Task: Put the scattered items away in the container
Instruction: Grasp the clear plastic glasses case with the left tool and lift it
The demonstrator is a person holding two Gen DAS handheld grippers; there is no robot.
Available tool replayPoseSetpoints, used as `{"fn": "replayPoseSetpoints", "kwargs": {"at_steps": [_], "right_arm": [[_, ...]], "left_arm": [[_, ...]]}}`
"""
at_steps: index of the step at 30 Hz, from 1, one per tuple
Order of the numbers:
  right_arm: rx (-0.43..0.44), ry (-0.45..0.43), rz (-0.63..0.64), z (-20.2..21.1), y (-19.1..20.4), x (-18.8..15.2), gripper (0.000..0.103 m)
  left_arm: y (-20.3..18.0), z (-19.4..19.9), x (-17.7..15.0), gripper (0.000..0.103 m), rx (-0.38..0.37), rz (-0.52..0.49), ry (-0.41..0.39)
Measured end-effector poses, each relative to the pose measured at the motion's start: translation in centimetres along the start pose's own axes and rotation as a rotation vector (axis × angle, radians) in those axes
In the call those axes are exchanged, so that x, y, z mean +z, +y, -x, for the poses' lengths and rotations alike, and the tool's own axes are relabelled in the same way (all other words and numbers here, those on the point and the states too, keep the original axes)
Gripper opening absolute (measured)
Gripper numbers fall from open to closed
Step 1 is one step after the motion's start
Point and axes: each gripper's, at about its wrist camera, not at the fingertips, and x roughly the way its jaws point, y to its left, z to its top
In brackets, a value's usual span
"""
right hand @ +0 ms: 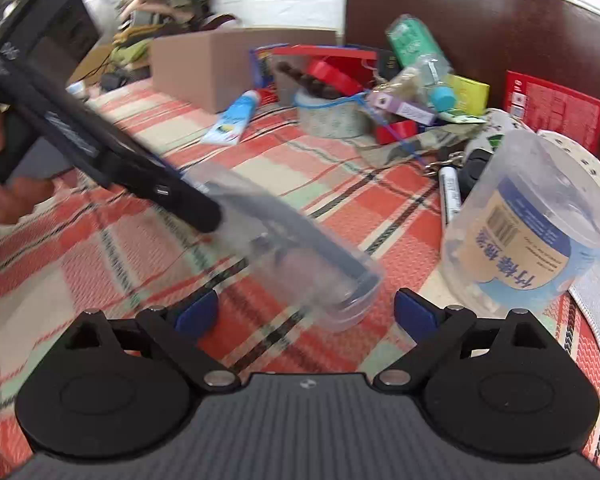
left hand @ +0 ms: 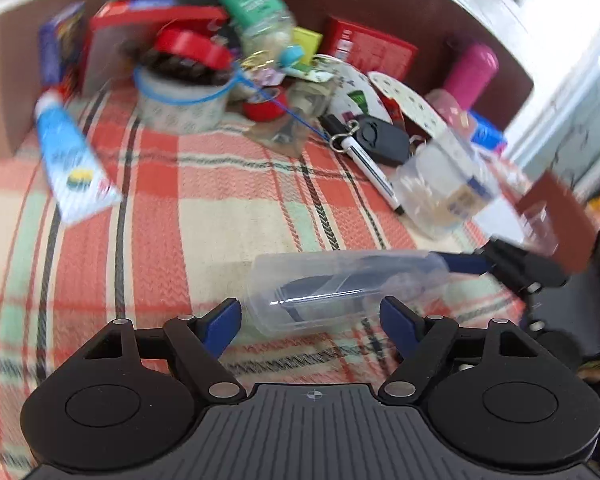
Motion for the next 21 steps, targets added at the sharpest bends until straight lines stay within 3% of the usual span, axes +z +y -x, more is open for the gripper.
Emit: {"fn": "replayPoseSetpoints", "kwargs": {"at_steps": [5,9,11,15,16,17,19,21], "right_arm": [[-0.015,-0.022,-0.018,-0.5,0.6,0.5,0.093],[0.041,-0.012,0.053,0.1,3.4,0.4,0.078],[0.06,-0.019,0.075,0.4,4.6,0.3,0.076],[0.008,-0.007,0.072,-0.1,6.2,0.6,0.075],[-0.012,-0.001,0.075,-0.3,6.6,0.6,0.074],[-0.026,0.002,0.076,-0.5,6.9,0.6,0.073],[-0.04,0.004,0.068,-0.5,7.2,0.8,0.059],[-0.045,0.014,0.051,-0.3,7.3,0.7,0.059]], "left_arm": [[1.4,-0.4,1.0,0.086,0.012,0.171,0.001],[0.3,-0.6,1.5,0.086,0.126,0.143,0.014],[-0.1,-0.6,1.6,0.084,0.172,0.141,0.027],[-0.5,-0.4,1.5,0.079,0.223,0.157,0.025],[-0.5,-0.5,1.5,0.072,0.236,0.158,0.023],[-0.5,-0.7,1.5,0.071,0.25,0.16,0.023],[-0.8,-0.8,1.5,0.068,0.267,0.152,0.025],[-1.2,-0.8,1.4,0.067,0.266,0.135,0.029]]}}
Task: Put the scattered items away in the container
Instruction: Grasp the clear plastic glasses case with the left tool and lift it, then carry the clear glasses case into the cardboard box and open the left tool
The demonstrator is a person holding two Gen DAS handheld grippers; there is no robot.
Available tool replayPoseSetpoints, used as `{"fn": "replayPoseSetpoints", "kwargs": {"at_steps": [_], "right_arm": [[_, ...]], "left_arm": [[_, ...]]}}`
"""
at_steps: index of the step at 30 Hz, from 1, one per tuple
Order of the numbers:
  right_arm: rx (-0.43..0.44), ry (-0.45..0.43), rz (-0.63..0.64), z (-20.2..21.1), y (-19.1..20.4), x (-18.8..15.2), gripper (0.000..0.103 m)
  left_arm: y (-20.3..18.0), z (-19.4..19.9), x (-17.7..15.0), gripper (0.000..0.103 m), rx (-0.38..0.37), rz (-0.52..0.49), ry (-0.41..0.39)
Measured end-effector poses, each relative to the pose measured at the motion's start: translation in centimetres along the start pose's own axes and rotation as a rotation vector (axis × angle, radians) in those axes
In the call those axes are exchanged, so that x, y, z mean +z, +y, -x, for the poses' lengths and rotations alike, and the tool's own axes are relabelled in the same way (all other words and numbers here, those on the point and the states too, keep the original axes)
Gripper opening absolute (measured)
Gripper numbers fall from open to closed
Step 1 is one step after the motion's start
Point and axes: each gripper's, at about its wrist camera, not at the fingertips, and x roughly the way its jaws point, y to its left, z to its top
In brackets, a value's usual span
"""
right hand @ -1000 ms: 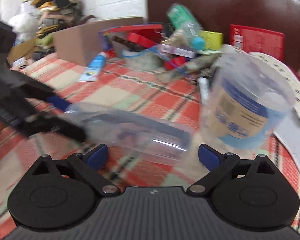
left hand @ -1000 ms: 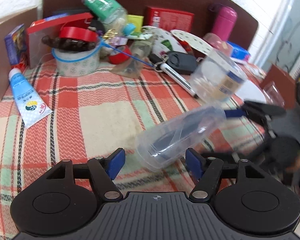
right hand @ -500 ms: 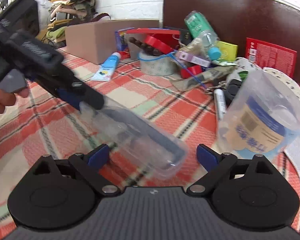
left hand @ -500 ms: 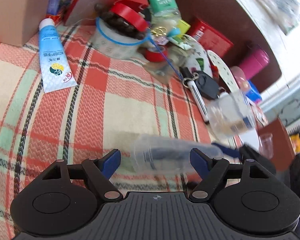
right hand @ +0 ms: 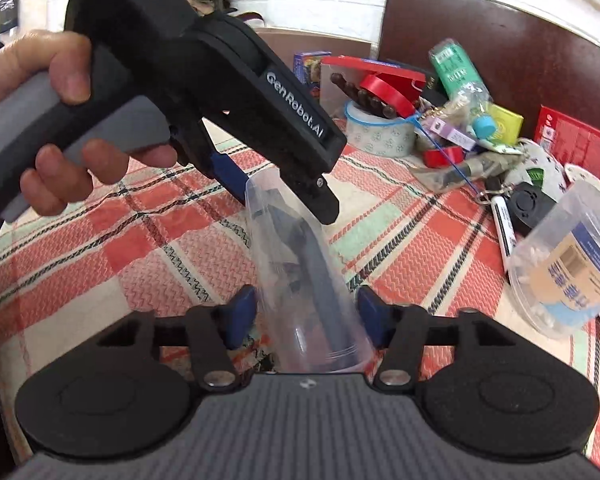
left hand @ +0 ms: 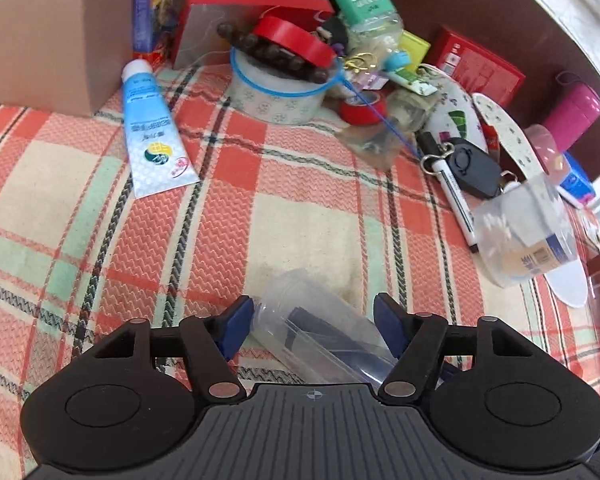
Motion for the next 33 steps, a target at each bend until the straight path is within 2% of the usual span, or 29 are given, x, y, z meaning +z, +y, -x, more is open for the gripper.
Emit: {"fn": "replayPoseSetpoints", "kwargs": {"at_steps": [3,6,8,11,19,26,33], "right_arm": [[-0.004,0.013,0.0,0.6,0.2,-0.5,0.058],[-0.008,0.02,-0.022,0.9,0.1,-1.0,0.059],[-0.011,0.023,-0.055,0.5,0.0,-1.0,0.058],[-0.022,0.025,-0.064,0.4,0.4,-0.8,0.056],[0.007,-0.002,-0.034,1.1,1.9,0.6,0.053],[0.034,-0.091,0.078,0.3,3.9,5.2,0.053],[0.094,-0.199,0.233,-2.9,6.0,12.9,0.052]], "left_arm": [[-0.2,-0.1,-0.1,0.066,-0.013,-0.003,0.019],[-0.5,-0.4,0.0,0.074,-0.008,-0.012,0.022],[-1.0,-0.6,-0.2,0.065,0.003,-0.039,0.009],[-1.1,-0.2,-0.4,0.063,0.009,-0.057,-0.01],[0.4,3.3,-0.1,0.059,0.011,-0.02,-0.094],[3.7,8.4,3.0,0.06,0.05,0.021,-0.221],[9.2,14.0,8.4,0.06,0.098,0.084,-0.352]]}}
